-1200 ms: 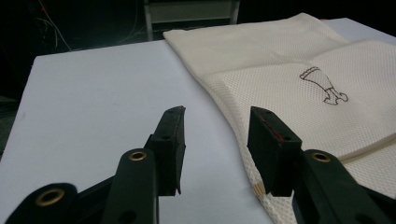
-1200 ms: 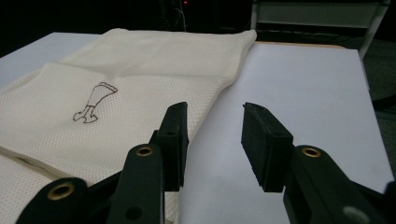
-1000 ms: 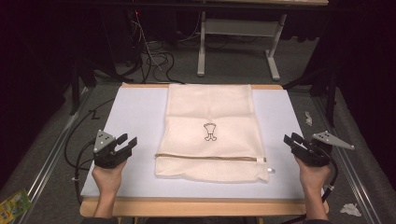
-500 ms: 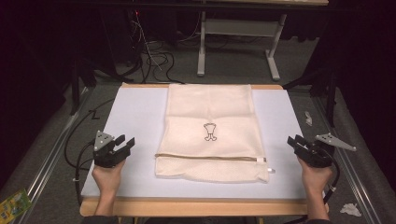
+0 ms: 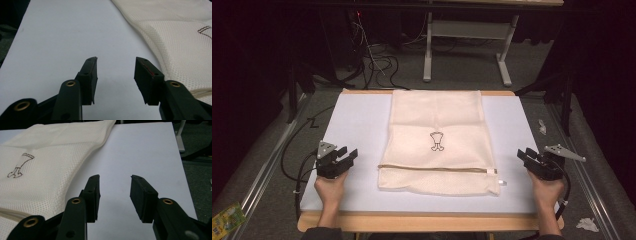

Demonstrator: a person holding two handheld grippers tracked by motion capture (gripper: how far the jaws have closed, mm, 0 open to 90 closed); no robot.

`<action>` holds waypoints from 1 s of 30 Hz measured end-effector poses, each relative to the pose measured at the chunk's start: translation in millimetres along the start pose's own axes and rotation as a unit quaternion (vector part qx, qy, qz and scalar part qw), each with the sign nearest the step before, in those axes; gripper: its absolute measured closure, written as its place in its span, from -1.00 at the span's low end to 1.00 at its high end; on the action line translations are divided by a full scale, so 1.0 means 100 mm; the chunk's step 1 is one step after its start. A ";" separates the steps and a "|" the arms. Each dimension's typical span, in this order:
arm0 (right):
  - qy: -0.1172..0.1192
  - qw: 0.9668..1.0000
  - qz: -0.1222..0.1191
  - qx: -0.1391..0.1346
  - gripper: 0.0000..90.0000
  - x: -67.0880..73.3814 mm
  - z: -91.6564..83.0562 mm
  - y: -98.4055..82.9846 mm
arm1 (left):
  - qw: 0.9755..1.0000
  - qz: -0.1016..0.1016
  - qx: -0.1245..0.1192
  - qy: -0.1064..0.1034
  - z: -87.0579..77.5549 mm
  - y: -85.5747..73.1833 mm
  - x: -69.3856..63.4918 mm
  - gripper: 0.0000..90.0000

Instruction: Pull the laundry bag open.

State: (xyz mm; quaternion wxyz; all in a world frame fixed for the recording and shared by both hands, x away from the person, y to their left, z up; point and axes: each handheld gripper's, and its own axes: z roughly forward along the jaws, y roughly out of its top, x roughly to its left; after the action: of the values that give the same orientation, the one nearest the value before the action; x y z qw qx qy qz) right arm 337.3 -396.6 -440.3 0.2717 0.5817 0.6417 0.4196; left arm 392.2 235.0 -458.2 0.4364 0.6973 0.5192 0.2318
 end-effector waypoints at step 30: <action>-0.042 0.998 -0.026 0.047 0.31 0.04 0.26 -0.10 | 0.999 0.007 0.030 0.031 0.27 -0.06 -0.01 0.14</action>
State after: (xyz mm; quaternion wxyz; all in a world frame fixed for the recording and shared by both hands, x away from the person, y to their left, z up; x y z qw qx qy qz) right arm 353.5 -386.8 -461.1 0.2817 0.5938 0.6637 0.3572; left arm 409.4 224.7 -477.2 0.3976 0.7063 0.5341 0.2403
